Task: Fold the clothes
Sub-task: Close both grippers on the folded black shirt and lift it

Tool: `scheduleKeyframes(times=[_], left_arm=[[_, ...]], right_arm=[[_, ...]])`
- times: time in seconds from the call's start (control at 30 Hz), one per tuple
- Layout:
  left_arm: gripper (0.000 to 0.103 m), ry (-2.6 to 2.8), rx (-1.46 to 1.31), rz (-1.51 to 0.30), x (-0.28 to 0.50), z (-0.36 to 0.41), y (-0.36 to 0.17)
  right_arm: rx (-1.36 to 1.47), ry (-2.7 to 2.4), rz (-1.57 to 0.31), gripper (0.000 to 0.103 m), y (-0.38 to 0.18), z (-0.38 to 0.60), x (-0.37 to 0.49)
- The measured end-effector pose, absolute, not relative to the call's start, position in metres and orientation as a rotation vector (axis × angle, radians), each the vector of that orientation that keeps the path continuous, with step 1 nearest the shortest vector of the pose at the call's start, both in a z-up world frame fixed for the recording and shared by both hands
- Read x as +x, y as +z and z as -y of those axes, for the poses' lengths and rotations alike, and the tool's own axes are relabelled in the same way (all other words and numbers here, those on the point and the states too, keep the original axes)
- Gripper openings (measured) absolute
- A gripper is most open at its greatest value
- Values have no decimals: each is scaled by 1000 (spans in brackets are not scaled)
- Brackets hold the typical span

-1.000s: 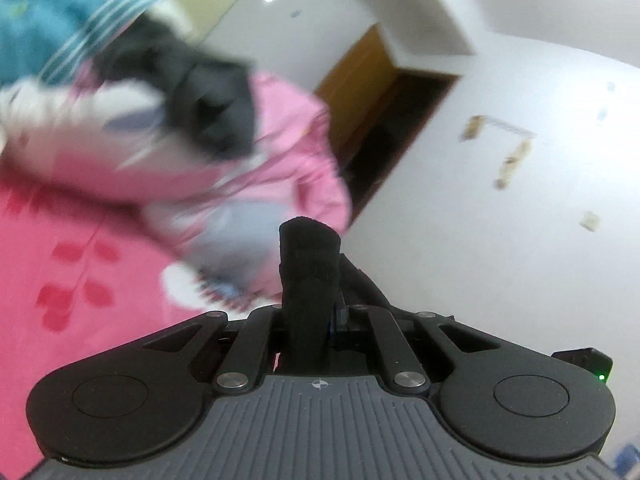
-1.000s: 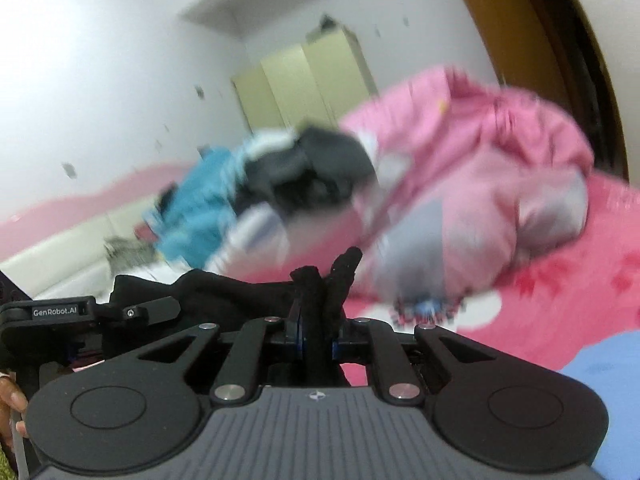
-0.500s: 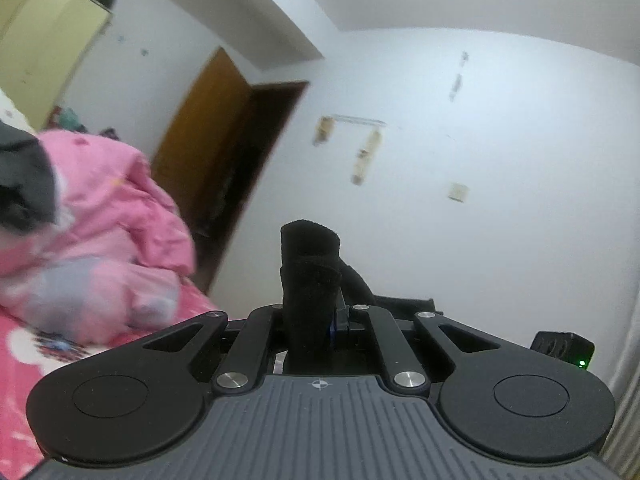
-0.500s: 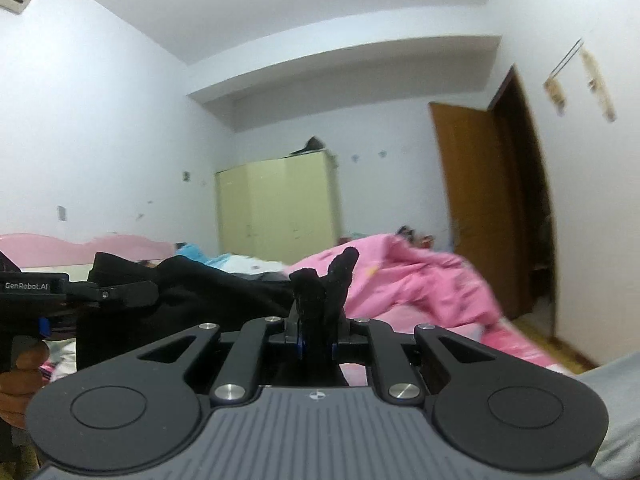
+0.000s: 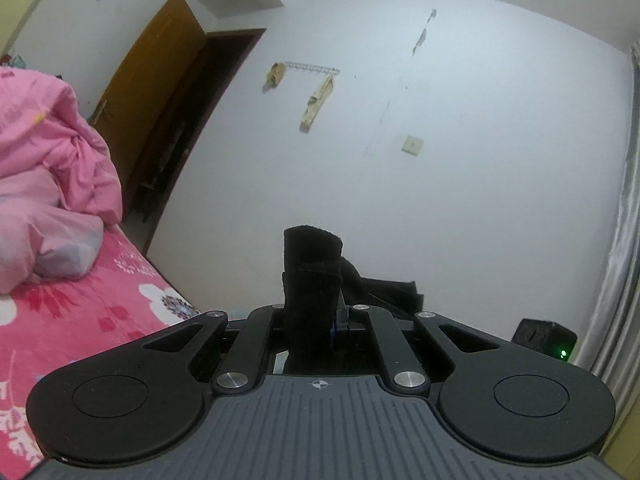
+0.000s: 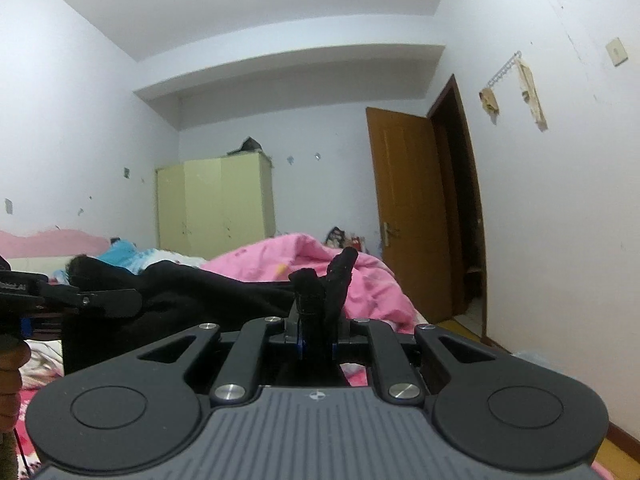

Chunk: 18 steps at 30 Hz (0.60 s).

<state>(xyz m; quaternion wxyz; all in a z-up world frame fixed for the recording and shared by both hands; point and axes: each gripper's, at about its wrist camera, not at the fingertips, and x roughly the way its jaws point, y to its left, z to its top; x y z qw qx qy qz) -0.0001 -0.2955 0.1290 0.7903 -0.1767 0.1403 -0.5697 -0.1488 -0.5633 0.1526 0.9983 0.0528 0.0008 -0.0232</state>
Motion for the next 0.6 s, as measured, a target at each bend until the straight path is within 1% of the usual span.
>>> scheduleKeyframes(times=[0.23,0.4,0.6], left_arm=[[5,-1165,-361,-394,38,324,102],[5,-1088,-353,-440,70,332,79],[5,-979,-345,-513,112,330,49]], right_arm=[[126,-39,-63,12,124,596,-113],[127,3,-139,12,95,615,-62],[103,57,-240,12,55,616,4]])
